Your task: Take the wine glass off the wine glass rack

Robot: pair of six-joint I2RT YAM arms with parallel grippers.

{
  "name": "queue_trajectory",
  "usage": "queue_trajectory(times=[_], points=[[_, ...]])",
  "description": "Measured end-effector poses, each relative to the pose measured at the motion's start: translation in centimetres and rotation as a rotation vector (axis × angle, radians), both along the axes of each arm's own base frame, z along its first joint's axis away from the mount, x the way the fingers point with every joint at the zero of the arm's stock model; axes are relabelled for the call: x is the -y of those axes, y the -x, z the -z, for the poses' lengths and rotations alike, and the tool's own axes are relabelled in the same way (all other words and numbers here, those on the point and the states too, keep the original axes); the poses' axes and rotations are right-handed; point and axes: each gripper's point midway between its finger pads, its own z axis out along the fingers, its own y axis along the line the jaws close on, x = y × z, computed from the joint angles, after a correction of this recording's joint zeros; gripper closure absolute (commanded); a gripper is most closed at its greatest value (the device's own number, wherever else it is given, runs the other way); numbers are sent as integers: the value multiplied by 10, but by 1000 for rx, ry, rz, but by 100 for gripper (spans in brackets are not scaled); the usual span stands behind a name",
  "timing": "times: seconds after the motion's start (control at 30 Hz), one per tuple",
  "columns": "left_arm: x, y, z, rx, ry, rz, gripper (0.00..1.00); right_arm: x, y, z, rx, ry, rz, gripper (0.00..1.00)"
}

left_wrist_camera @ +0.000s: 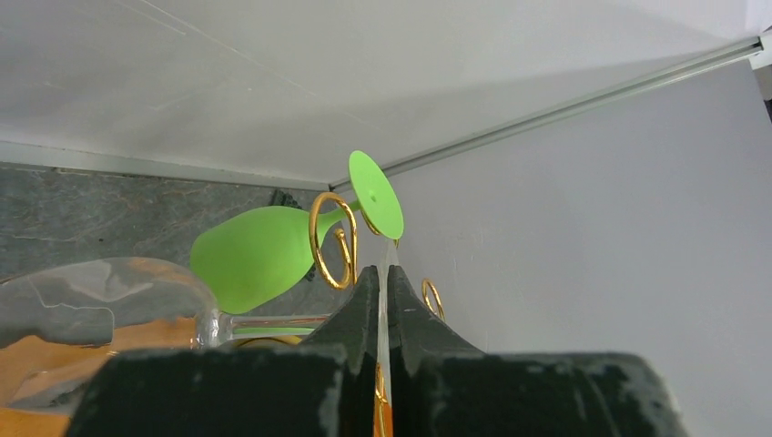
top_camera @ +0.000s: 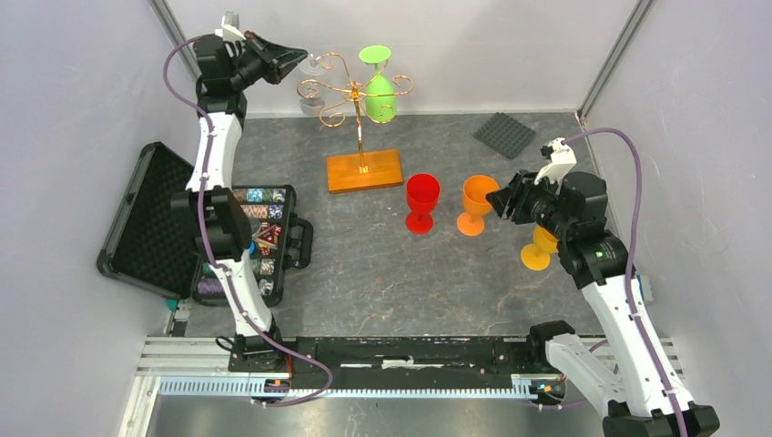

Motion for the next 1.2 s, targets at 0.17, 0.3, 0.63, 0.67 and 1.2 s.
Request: queue_trajectory(times=[0.17, 0.3, 0.63, 0.67, 1.2], points=[[-16, 13, -13, 15, -5, -44, 98, 0, 0, -2, 12, -7, 1, 42], [-26, 26, -30, 43, -12, -80, 98, 0, 1, -4, 24, -13, 1, 40], [-51, 77, -46, 54, -54, -196, 98, -9, 4, -10, 65, -25, -56, 25], [-52, 86, -43, 44, -61, -212, 98, -10, 6, -11, 75, -29, -70, 24], [-13, 254, -36, 69, -85, -196, 98, -116, 48, -42, 339, -220, -511, 18]])
